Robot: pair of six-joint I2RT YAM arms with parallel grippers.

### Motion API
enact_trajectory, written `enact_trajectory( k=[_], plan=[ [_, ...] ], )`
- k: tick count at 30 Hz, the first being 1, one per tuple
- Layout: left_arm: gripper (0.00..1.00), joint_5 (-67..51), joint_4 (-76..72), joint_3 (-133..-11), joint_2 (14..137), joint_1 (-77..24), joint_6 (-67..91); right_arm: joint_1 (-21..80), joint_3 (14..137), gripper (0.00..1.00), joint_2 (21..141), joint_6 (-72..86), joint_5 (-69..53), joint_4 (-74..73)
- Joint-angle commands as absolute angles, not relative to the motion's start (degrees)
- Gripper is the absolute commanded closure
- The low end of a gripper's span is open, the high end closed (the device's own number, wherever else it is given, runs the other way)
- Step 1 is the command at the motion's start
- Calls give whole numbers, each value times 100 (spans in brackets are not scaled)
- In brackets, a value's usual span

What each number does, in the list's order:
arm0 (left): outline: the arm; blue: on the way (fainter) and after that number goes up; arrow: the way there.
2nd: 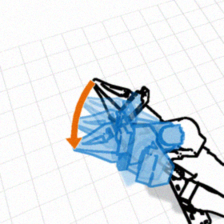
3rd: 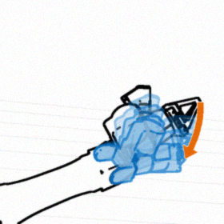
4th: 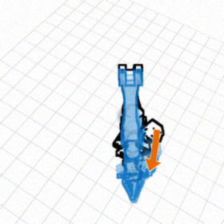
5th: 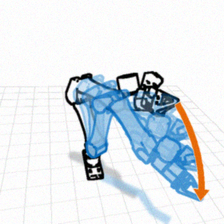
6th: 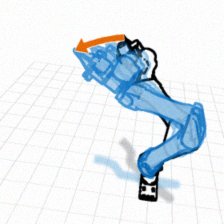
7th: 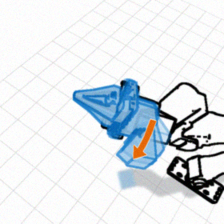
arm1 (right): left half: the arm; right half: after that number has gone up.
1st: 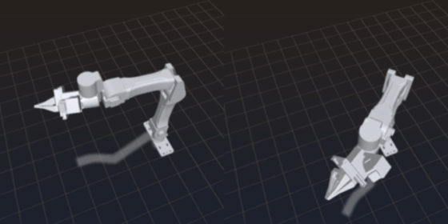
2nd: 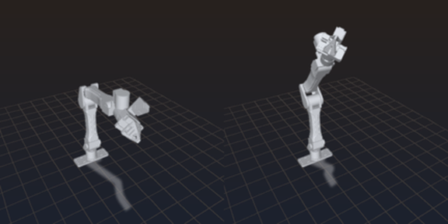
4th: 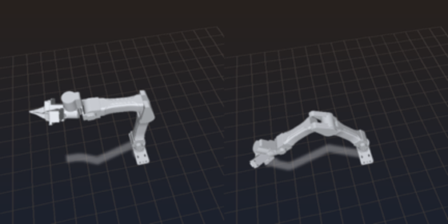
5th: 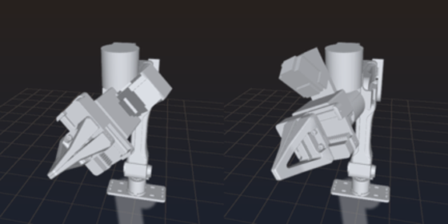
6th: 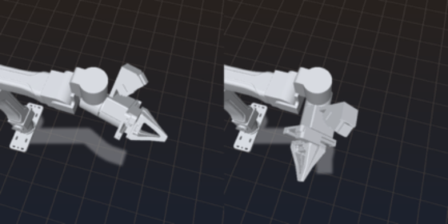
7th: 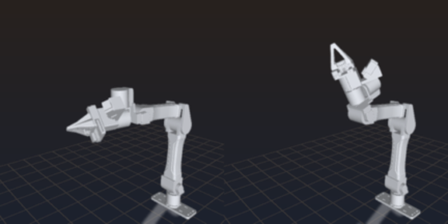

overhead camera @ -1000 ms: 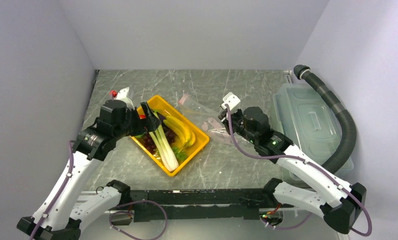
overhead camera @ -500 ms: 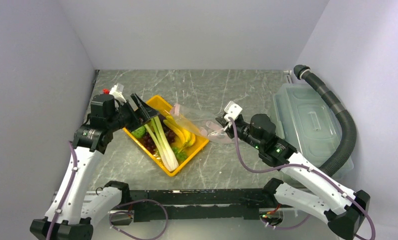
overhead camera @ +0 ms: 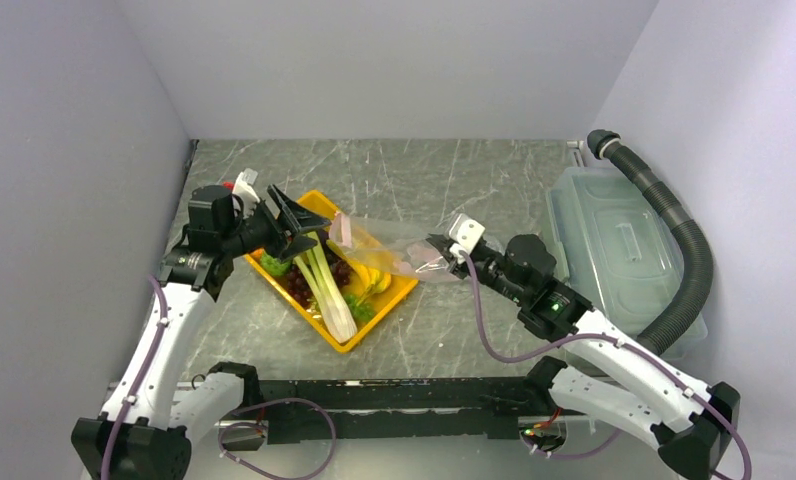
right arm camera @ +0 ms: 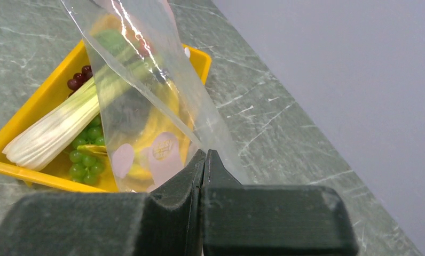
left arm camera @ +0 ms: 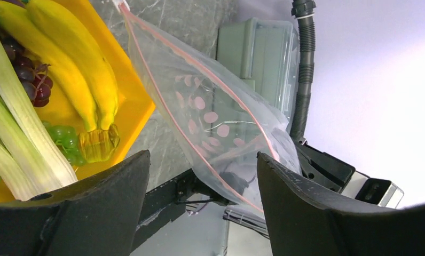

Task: Place the food in the zip-top bag and seal the zipper

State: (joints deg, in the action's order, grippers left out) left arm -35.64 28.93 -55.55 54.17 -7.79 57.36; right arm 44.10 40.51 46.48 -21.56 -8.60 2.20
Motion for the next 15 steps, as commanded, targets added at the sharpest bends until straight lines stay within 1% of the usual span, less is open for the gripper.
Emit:
enact_trajectory(
  k=[1,7,15],
  plan=[
    [24,-4085,2368,-5347,5449,-721,6151,4462,3988,100,4465,-2363,-1088,790],
    [30,-4092,2463,-5312,5398,-721,6129,4563,3926,100,4367,-2441,-1151,925],
    [38,-4425,2222,-5119,5448,-721,6261,4765,3934,100,4418,-2601,-1053,1191]
  ],
)
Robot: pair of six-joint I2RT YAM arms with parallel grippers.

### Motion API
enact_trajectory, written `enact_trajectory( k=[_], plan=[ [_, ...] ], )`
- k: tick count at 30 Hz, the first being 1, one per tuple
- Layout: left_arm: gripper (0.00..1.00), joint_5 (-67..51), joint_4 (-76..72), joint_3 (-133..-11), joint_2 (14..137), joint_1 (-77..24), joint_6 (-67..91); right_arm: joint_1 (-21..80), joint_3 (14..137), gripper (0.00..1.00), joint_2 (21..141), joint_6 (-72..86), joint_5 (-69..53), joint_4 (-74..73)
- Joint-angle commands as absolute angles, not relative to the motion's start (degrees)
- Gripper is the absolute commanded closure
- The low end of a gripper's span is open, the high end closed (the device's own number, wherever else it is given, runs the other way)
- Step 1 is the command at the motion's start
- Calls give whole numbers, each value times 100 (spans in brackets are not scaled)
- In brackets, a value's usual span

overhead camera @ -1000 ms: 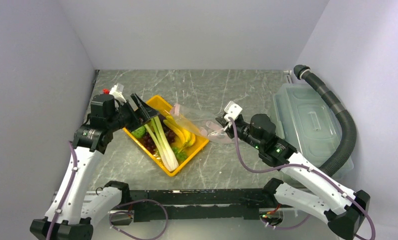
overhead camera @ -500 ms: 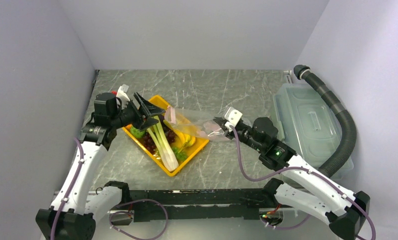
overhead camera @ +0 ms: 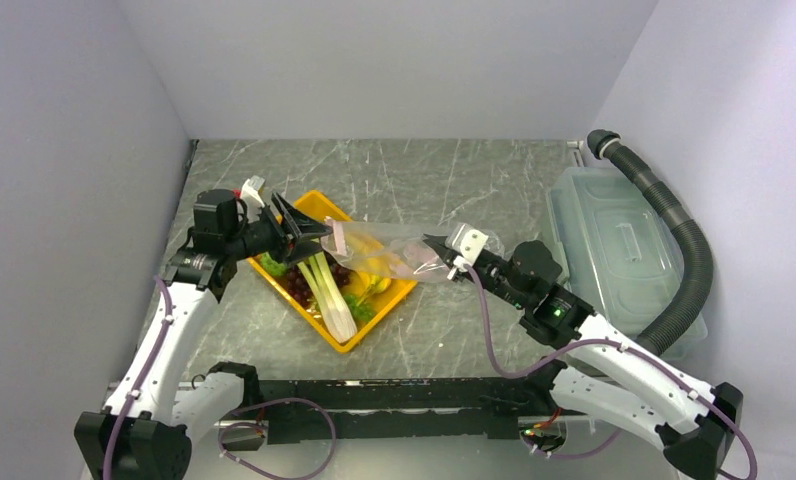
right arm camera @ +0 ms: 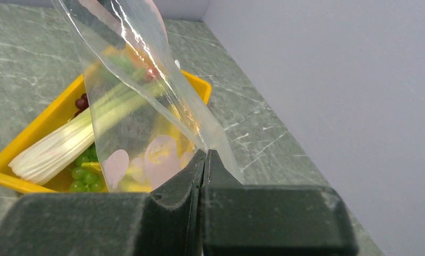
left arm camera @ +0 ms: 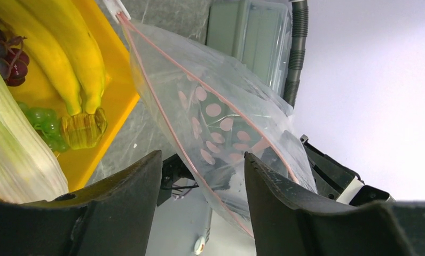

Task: Place the food in the zip-top bag and seal the zipper

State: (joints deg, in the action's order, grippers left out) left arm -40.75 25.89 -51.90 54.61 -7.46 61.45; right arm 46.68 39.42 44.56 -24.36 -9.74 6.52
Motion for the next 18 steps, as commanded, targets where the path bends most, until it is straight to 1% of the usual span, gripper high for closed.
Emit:
enact_trajectory(
  k=[1,6,10,15,18],
  plan=[
    [39,-4468,2221,-5101,5457,-721,6266,4788,3948,100,4435,-2622,-1036,1207],
    [44,-4549,2247,-5025,5415,-721,6223,4937,3960,100,4526,-2734,-936,1354],
    [52,-4624,2252,-4954,5406,-721,6214,5027,3961,100,4573,-2816,-809,1458],
    [68,-4675,2218,-4944,5397,-721,6214,5119,3951,100,4554,-2875,-680,1468],
    [82,-4675,2228,-5017,5429,-721,6177,5124,3970,100,4550,-2866,-668,1398]
  ],
)
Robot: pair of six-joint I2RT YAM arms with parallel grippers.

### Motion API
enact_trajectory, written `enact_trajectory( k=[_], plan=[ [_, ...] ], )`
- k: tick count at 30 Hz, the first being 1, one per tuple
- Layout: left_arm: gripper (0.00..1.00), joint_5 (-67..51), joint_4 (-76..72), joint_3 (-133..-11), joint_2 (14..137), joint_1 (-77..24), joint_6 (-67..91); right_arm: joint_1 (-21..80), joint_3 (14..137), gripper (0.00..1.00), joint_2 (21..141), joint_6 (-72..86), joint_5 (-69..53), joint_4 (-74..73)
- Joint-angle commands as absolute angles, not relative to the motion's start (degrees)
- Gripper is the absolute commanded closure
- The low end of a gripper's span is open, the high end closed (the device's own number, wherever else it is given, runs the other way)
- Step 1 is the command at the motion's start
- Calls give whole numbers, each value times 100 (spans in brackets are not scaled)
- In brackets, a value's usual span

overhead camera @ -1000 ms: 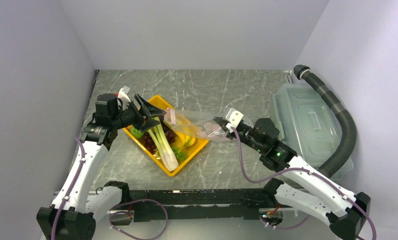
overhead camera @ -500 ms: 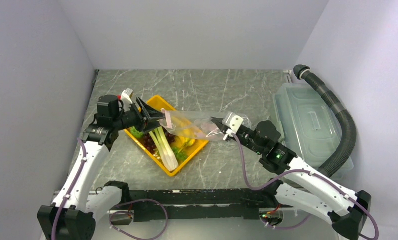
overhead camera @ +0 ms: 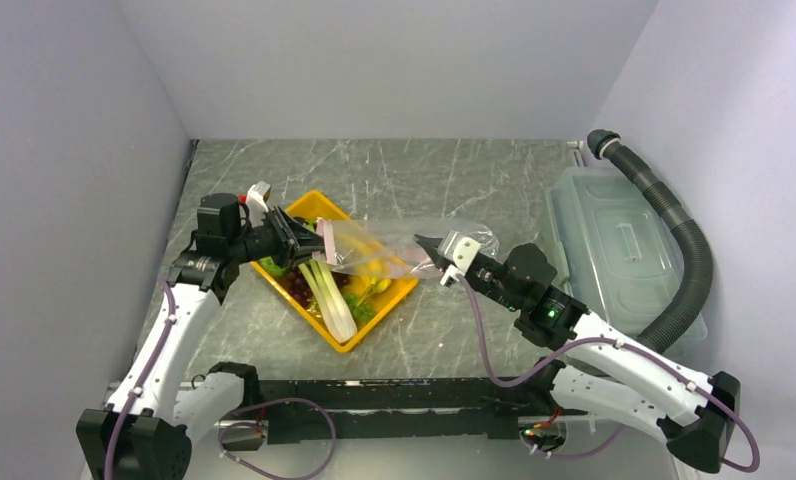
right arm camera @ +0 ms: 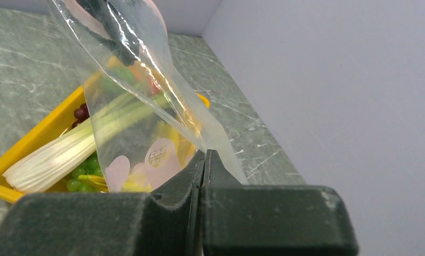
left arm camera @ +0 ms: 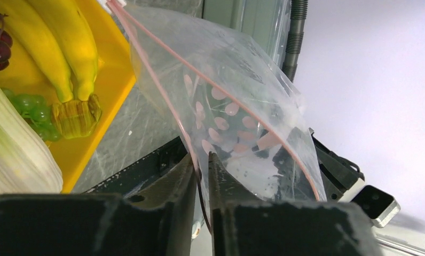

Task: Place the food in the zip-top bag and seal the zipper

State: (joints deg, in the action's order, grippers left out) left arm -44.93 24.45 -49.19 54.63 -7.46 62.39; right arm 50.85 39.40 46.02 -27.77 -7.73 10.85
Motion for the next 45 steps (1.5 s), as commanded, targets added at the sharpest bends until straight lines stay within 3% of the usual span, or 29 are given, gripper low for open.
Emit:
enact_trajectory(
  k=[1,5,10,18,21,30,45],
  plan=[
    [87,-4679,2244,-5063,5446,-721,6152,5132,3977,100,4547,-2852,-668,1367],
    [100,-4671,2414,-5311,5531,-721,5949,5137,4076,100,4569,-2756,-762,1128],
    [100,-4488,2682,-5705,5571,-721,5656,5137,4183,100,4525,-2565,-749,906],
    [100,-3883,3293,-6659,5589,-712,4982,5133,4418,63,4485,-2306,-640,509],
    [100,-3588,3507,-7044,5570,-710,4710,5133,4434,56,4437,-2248,-584,488],
    [100,-2172,4585,-8347,5478,-703,3644,5133,4461,49,4456,-2073,-245,375],
    [100,-232,5824,-9163,5069,-710,2340,5116,5371,35,5443,-1183,1151,-300]
  ],
)
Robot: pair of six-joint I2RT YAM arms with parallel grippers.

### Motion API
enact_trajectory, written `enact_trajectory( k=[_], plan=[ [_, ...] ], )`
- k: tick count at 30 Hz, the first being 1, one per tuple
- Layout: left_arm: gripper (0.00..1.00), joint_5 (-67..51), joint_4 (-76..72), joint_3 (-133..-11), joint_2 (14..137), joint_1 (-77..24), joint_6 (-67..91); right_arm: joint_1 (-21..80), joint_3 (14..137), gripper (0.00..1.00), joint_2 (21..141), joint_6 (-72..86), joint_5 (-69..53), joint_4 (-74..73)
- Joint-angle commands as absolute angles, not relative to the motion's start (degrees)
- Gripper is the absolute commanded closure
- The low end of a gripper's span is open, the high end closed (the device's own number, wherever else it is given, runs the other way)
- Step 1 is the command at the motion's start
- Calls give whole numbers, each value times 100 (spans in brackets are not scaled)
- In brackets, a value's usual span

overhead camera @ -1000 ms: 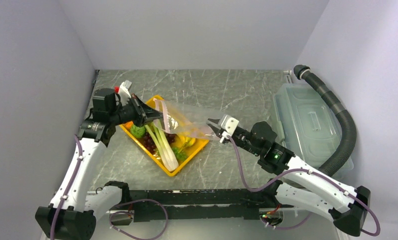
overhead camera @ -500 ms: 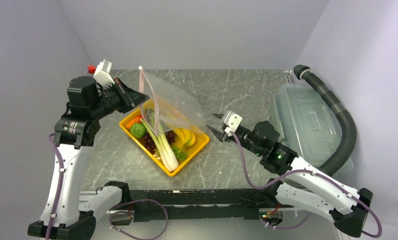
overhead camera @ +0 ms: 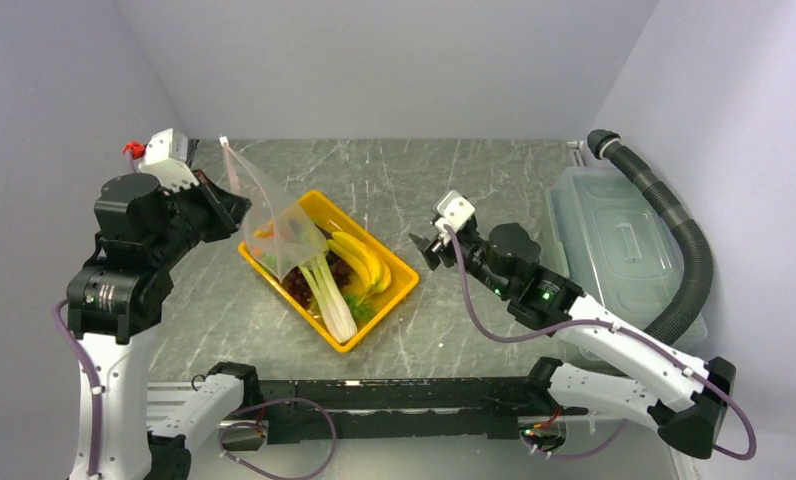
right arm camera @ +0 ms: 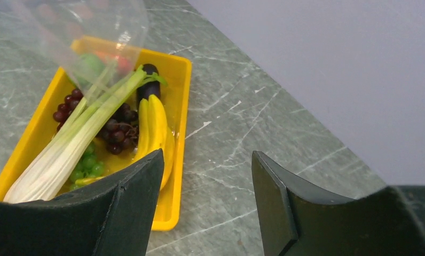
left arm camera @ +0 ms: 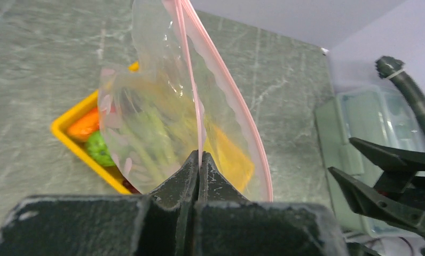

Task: Place the food in the zip-top bag and seal the zipper

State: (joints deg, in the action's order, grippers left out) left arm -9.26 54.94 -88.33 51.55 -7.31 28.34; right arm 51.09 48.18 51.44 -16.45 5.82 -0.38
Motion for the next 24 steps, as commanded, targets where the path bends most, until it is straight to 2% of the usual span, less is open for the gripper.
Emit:
enact_trajectory(
  k=[1,16,24],
  plan=[
    [100,-125,5903,-9211,5051,-709,2297,5115,5502,34,5575,-1110,1169,-435],
    [100,896,6766,-9681,4875,-704,2023,4904,7730,37,7979,-237,810,-1980],
    [100,1013,7308,-9839,4892,-707,2072,4613,8600,41,9334,287,234,-2733]
  ],
)
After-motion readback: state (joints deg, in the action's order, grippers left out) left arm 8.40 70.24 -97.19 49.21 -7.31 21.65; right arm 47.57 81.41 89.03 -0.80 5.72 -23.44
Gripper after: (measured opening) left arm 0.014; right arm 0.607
